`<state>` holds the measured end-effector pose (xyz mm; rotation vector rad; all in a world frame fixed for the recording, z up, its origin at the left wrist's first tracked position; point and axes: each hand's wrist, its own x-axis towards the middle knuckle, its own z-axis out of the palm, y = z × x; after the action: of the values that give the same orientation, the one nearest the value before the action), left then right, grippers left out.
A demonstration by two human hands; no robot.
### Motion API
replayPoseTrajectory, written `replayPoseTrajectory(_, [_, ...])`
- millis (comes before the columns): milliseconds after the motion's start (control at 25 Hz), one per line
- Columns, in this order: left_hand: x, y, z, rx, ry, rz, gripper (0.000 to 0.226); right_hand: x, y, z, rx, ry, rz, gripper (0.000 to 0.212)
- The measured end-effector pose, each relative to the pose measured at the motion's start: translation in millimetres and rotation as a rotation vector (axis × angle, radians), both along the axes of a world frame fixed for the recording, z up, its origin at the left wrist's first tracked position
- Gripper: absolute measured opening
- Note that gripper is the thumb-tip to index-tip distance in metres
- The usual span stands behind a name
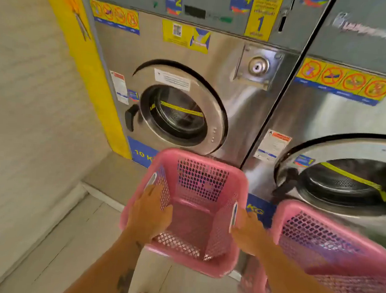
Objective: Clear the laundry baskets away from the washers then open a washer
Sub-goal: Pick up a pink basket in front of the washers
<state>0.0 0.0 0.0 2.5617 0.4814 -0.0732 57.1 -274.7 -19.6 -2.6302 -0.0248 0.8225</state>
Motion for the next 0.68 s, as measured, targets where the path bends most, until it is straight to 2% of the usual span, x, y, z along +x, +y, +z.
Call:
replayPoseTrajectory(160, [59,70,-68,0.18,-0.015,-0.149,0.075,29,41,-63,-0.098,-0.19,-0.196,0.068])
replayPoseTrajectory(320, [93,98,-120,0.201,0.019,-0.255,0.071,39,39,-106,-0.196,-0.286,-0.225,0.065])
replayPoseTrajectory(400, [100,106,-142,0.19,0.034,-0.279,0.073,37,36,-121,-0.188,-0.34,-0.222,0.076])
replayPoseTrajectory(520, [96,109,-165,0.154,-0.049,-0.261,0.081,28,36,-138,-0.25,-0.399,-0.218,0.093])
replayPoseTrajectory(680, [96,109,-176,0.142,-0.06,-0.208,0.088,25,35,-149,-0.321,-0.424,-0.238,0.099])
